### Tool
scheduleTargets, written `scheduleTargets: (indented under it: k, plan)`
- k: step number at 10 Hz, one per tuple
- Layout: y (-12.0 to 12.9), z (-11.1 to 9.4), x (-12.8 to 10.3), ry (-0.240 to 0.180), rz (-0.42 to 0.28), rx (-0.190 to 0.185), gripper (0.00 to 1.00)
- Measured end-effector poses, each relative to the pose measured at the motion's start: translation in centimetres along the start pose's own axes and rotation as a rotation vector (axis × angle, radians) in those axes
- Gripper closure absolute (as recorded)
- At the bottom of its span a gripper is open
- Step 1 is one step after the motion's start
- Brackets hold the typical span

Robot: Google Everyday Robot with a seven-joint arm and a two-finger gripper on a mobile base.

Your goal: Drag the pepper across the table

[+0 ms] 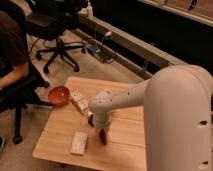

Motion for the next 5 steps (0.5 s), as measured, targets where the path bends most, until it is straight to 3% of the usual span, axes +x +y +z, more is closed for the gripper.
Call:
scheduleTargets:
  k: [5]
  plan:
    - [3.6,-0.3,0.7,0.004,-0.088,-0.026,0.91]
